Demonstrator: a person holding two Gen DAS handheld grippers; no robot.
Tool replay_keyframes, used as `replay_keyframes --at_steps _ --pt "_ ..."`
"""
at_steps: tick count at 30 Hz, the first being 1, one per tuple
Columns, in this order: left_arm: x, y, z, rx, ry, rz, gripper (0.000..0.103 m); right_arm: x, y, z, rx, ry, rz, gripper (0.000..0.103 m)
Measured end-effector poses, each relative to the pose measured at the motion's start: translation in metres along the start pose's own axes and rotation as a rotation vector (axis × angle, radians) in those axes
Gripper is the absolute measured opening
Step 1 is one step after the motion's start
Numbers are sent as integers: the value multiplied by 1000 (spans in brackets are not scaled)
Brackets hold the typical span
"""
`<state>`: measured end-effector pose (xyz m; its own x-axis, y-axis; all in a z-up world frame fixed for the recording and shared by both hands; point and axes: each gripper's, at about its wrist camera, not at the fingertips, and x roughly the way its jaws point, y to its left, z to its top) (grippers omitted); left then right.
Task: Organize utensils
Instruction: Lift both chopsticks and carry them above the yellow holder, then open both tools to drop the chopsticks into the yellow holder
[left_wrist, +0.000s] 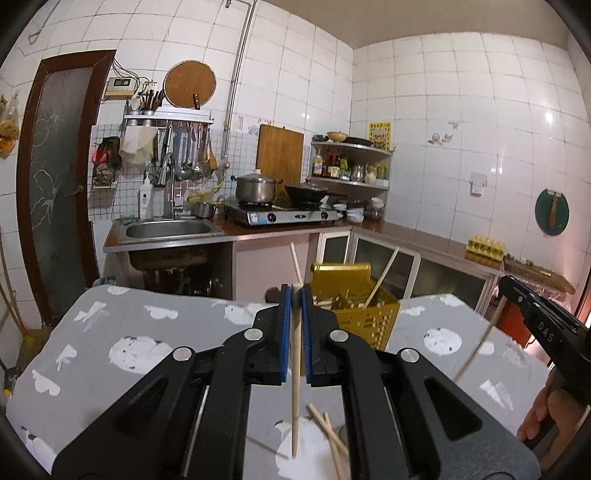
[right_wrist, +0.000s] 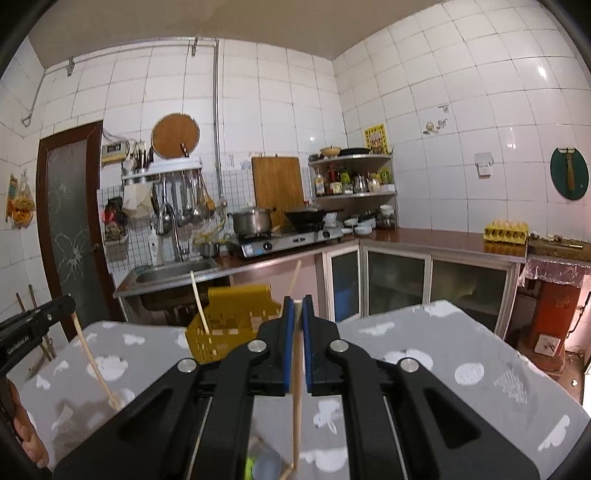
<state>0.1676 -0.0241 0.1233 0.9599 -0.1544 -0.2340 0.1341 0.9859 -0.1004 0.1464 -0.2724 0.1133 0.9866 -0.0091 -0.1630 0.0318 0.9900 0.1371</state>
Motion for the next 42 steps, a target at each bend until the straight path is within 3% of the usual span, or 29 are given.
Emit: replay_keyframes --at_steps 15,20,27,37,38,39,41,42 --pt "40 -29 114 38 -199 -27 4 52 36 112 -25 -166 36 5" --pt "72 -38 136 25 -219 -35 4 88 49 136 -34 -191 49 5" --pt "144 -36 114 19 -155 -34 4 146 42 118 -39 -142 48 5" --pt "216 -16 40 8 72 -7 5 211 8 42 -9 88 32 6" --pt "216 -13 37 2 82 -3 9 212 6 39 -14 107 25 7" --pt "216 -10 37 -5 92 3 15 212 5 37 -23 124 12 10" --pt "207 -2 42 -31 88 12 49 209 3 37 -33 138 -16 46" --pt "201 1 44 -37 78 24 56 206 2 37 -32 136 -24 62"
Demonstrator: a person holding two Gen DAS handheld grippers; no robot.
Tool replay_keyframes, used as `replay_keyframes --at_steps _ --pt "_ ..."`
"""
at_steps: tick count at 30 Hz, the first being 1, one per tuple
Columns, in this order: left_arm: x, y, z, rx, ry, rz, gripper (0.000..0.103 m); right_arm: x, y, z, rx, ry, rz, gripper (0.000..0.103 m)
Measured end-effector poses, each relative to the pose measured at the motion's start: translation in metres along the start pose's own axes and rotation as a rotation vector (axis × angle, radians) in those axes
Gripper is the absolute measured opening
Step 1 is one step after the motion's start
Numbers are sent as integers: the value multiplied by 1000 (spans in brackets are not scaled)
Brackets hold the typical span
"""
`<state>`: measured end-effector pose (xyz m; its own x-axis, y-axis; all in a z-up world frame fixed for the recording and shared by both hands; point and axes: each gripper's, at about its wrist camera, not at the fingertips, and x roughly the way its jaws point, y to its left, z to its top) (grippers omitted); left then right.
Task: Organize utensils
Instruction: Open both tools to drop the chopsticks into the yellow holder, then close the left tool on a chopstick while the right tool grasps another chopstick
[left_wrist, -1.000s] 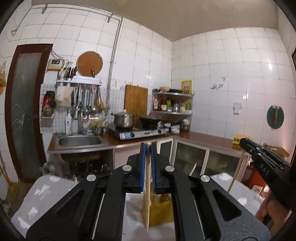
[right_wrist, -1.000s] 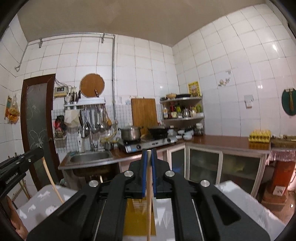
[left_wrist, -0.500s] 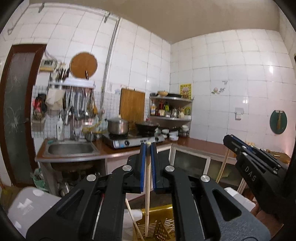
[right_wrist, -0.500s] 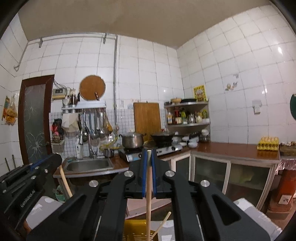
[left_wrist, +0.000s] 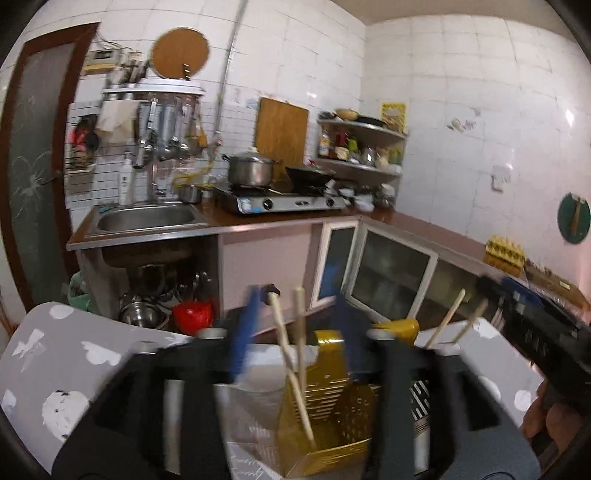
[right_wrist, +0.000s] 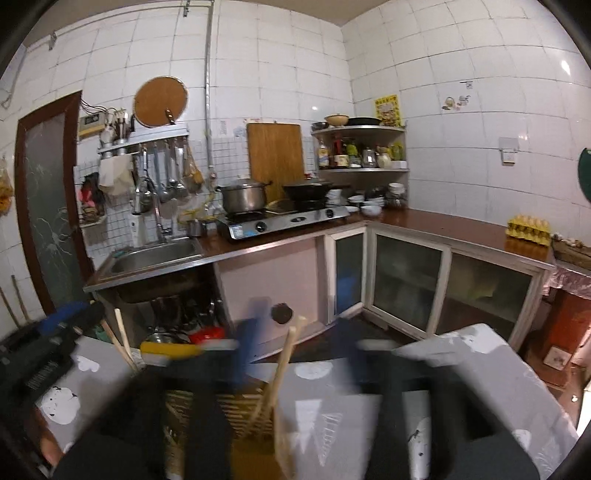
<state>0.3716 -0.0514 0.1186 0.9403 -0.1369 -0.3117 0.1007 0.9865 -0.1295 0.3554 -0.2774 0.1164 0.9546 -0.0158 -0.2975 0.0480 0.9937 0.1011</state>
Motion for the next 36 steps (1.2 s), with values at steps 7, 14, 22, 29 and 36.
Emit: replay_keyframes --at_steps 7,14,22,29,36 --pt "-72 15 20 14 -60 67 97 -49 -19 6 24 36 -71 63" --pt "-115 32 -2 31 -3 89 98 -93 -24 -26 18 133 -108 63" --pt "-107 55 -68 6 167 127 98 -92 -27 -113 35 333 -145 63" --pt "-91 52 -119 23 287 148 98 -83 -27 -171 78 472 -156 62" --pt "-80 41 -148 61 350 156 98 -68 -12 -193 123 569 -130 38"
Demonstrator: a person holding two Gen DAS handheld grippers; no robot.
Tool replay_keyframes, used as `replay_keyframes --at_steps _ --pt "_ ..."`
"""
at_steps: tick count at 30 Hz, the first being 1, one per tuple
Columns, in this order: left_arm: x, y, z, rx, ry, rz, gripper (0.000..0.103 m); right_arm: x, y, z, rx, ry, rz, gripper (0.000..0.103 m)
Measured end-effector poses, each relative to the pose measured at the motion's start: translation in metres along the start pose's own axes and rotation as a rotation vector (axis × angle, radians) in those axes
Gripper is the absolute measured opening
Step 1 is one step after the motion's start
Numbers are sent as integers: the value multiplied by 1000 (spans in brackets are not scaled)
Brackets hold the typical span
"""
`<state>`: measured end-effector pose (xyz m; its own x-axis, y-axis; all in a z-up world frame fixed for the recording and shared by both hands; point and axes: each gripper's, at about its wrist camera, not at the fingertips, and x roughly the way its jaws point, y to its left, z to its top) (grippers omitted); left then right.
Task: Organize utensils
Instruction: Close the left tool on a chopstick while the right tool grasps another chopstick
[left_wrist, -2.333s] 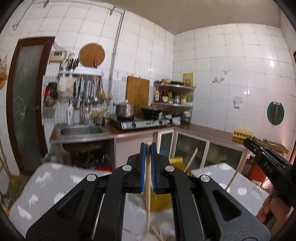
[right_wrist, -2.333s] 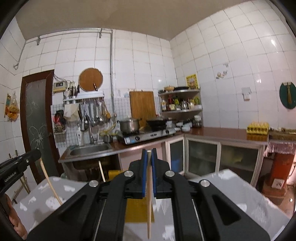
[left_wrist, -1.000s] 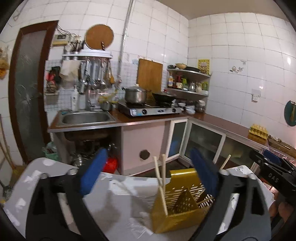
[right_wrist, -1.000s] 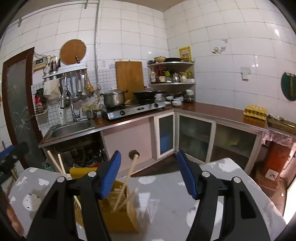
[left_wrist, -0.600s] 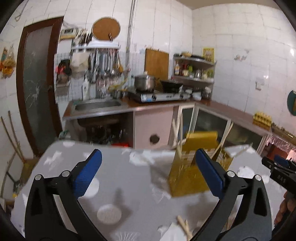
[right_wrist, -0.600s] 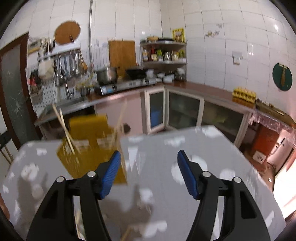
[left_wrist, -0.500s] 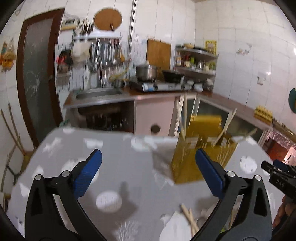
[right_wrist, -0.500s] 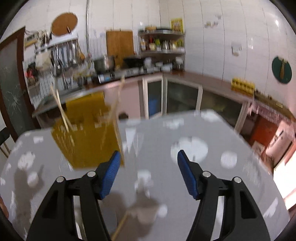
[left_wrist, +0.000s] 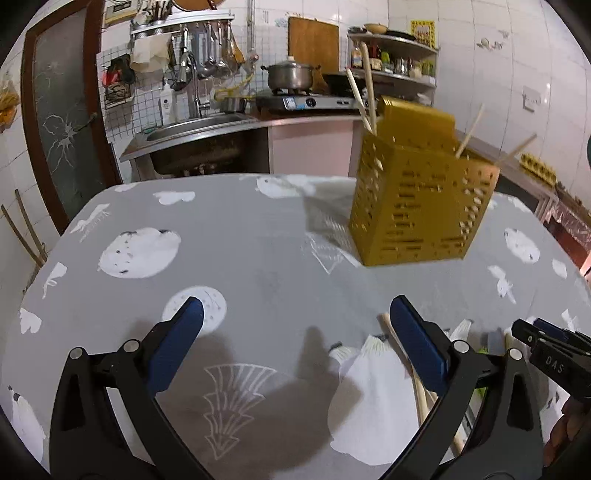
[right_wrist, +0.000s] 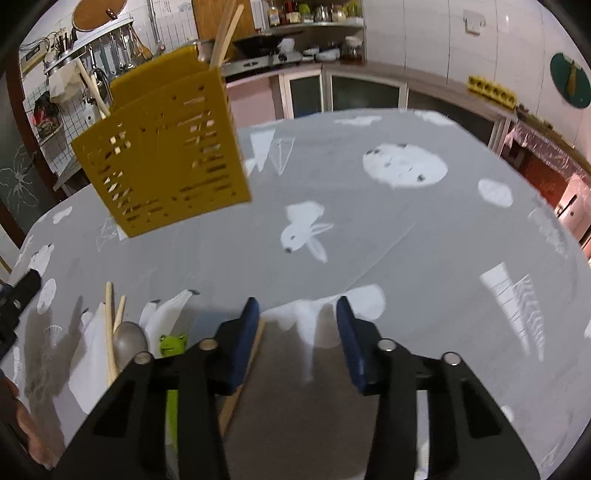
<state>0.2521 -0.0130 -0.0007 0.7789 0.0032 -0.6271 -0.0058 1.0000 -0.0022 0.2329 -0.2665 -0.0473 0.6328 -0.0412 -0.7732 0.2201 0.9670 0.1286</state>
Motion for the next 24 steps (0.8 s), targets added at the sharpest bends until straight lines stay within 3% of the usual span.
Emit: replay_keyframes --at_steps 8,12,19,24 --pt "10 -12 -3 0 36 -10 98 11 14 -4 10 52 -14 25" --pt "19 -19 -4 -10 74 -32 98 13 19 -2 1 64 5 8" --pt "38 -35 -8 17 143 -46 93 11 22 -2 -92 47 30 7" --pt "47 -45 -10 23 184 -90 75 10 10 3 -77 50 57 7"
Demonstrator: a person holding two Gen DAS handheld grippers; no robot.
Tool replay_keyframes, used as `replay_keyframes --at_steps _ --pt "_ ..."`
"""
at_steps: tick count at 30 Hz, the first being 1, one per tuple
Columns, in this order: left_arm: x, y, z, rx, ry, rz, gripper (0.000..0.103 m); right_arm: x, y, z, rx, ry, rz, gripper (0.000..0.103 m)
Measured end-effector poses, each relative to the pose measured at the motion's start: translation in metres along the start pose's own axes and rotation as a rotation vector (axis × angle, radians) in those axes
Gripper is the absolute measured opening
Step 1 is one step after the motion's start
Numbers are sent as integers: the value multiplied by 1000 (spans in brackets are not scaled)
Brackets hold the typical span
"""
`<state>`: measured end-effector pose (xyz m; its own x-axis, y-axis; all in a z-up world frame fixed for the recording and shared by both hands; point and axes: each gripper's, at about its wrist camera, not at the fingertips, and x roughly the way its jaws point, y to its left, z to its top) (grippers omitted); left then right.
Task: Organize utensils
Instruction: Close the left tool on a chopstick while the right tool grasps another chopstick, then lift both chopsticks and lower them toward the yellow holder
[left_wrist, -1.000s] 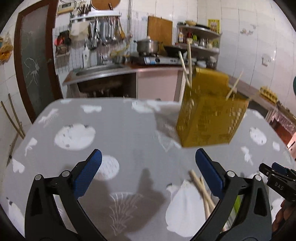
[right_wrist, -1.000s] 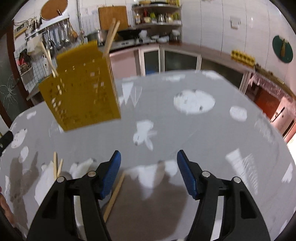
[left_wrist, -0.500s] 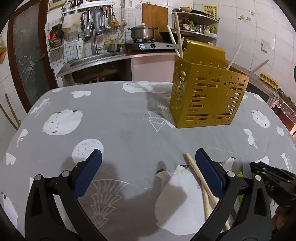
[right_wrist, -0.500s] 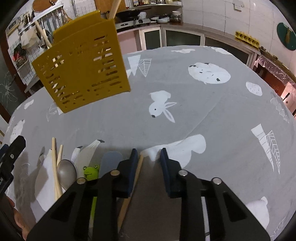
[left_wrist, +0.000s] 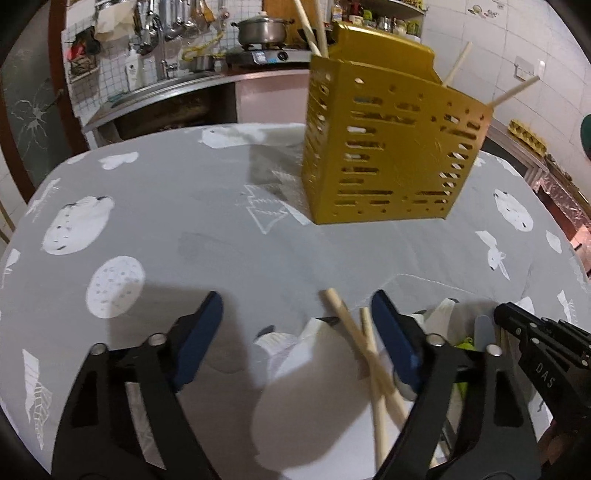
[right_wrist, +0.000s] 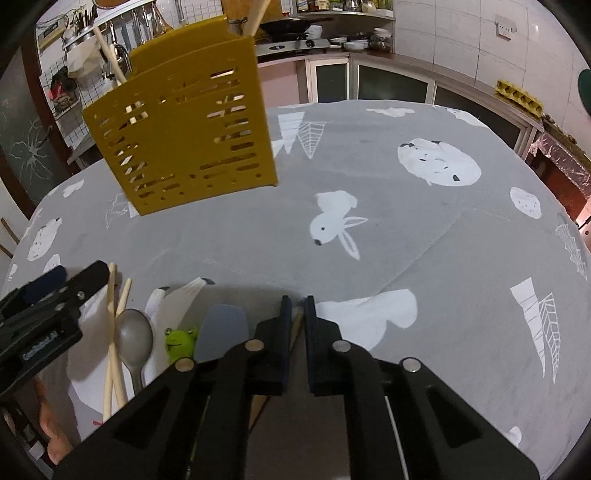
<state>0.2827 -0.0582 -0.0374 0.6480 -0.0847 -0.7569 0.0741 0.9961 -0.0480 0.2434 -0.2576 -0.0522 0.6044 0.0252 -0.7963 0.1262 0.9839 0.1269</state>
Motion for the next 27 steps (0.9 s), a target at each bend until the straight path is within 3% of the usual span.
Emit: replay_keyframes --at_steps 8,15,27 --pt "13 -11 -3 18 62 -56 28 3 -3 -1 18 -11 15 7" --pt "16 -16 -1 27 62 -78 7 4 -3 1 35 -11 23 7" --pt "-16 -10 13 23 -38 -104 4 -19 3 16 35 -92 29 6"
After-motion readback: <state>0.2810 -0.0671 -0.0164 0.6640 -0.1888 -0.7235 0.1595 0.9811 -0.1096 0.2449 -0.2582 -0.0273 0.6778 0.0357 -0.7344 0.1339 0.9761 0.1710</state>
